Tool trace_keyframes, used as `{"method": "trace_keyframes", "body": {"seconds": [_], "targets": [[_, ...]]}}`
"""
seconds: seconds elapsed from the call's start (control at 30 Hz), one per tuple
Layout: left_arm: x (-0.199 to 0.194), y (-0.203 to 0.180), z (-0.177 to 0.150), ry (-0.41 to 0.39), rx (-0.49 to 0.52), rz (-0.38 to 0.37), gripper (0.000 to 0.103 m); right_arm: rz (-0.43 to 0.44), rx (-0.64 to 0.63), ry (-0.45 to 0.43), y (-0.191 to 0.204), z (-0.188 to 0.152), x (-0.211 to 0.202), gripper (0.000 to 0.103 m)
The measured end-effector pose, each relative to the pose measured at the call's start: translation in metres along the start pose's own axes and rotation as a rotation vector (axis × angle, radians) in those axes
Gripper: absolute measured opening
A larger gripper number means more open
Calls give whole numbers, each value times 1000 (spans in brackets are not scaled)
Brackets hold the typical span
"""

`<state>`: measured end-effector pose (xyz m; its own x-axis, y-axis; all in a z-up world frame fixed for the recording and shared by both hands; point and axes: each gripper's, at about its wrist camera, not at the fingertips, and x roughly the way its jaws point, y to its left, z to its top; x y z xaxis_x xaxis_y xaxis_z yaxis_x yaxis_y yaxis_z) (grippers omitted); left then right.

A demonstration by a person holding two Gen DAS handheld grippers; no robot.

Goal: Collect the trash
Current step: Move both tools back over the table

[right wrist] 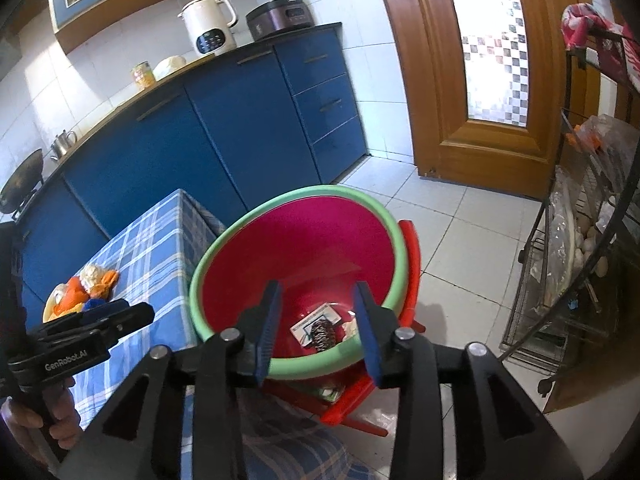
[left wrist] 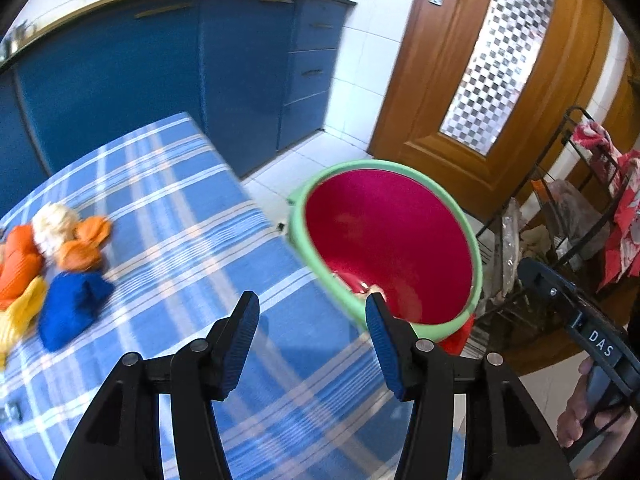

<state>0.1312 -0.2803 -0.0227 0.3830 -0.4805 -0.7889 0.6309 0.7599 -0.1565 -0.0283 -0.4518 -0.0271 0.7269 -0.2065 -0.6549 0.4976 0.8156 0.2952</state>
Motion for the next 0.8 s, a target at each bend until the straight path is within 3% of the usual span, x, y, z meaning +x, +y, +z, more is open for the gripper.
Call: {"method": "trace_keyframes", "body": {"seconds": [0.8], "targets": [[-109,135,-53,-105,-232,242,57,180,-148,21,97,-15,-23,48]]}}
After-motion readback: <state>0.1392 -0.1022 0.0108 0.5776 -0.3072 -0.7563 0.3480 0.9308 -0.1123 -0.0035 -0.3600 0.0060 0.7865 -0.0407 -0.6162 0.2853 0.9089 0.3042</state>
